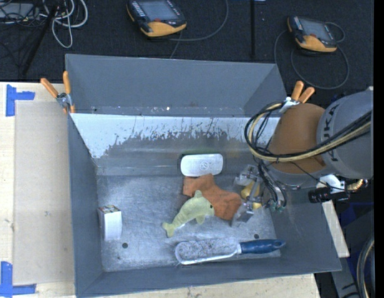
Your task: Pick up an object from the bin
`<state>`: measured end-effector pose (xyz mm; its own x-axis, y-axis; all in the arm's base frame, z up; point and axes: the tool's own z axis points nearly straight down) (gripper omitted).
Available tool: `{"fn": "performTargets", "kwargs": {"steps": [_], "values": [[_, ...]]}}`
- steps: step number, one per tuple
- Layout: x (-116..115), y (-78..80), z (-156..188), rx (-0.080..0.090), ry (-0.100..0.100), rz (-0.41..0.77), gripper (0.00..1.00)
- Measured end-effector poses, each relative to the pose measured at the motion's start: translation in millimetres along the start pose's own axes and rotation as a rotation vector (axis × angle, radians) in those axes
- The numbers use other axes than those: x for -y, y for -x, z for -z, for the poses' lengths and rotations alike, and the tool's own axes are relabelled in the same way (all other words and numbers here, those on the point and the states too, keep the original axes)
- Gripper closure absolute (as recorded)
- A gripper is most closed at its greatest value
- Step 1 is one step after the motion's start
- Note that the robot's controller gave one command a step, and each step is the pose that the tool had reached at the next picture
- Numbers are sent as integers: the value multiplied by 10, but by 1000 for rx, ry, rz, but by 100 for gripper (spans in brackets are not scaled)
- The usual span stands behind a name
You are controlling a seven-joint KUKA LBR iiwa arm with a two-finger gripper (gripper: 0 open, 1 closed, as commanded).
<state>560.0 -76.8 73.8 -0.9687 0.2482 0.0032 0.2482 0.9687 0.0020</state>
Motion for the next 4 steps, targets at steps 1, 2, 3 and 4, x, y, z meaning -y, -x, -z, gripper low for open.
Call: {"fn": "performTargets", "kwargs": {"steps": [1, 2, 3, 4], "values": [[-670, 207, 61, 7, -3, 156, 100], [-670, 207, 61, 7, -3, 158, 100], [-599, 227, 515, -3, -3, 146, 100], [-551, 347, 866, 9, -2, 184, 100]]}}
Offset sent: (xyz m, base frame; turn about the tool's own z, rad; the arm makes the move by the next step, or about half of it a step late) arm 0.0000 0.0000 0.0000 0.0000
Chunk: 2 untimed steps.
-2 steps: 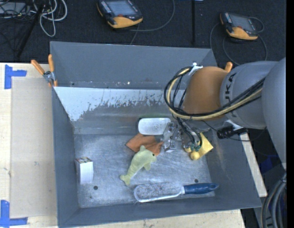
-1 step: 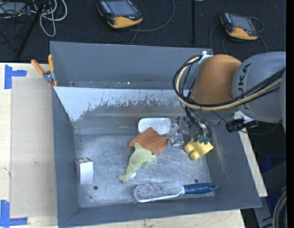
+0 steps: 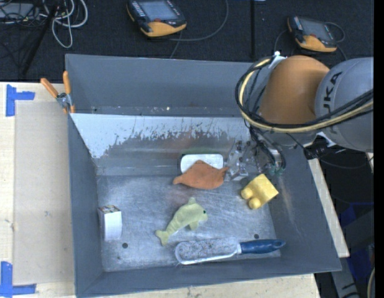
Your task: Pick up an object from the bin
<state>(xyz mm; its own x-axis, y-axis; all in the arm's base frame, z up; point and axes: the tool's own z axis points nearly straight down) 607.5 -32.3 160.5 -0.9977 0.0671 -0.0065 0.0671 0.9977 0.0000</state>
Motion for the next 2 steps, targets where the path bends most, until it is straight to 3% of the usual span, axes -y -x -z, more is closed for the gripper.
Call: {"fn": "performTargets", "kwargs": {"steps": [1, 2], "values": [[-176, -28, 196, -15, -1, -8, 100], [-149, -148, 590, -6, 1, 29, 100]]}}
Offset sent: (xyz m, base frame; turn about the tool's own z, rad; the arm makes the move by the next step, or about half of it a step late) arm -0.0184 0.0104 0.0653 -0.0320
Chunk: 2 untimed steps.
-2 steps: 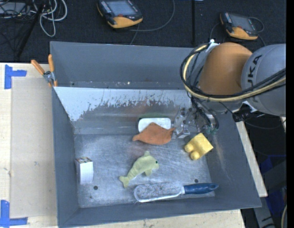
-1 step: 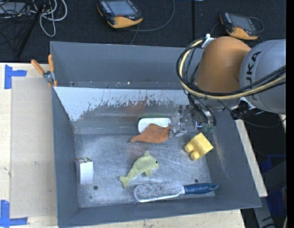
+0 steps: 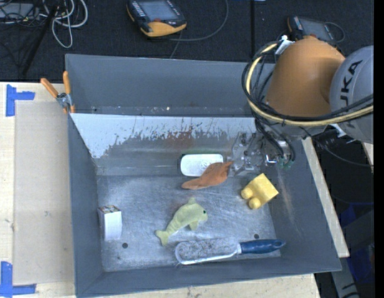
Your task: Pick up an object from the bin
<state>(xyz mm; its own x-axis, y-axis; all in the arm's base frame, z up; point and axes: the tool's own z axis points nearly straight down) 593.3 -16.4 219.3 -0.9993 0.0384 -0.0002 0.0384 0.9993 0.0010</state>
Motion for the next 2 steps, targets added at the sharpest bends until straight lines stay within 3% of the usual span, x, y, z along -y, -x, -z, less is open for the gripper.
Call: {"fn": "performTargets", "kwargs": {"steps": [2], "values": [[84, 42, 7, 2, -1, 26, 100]]}}
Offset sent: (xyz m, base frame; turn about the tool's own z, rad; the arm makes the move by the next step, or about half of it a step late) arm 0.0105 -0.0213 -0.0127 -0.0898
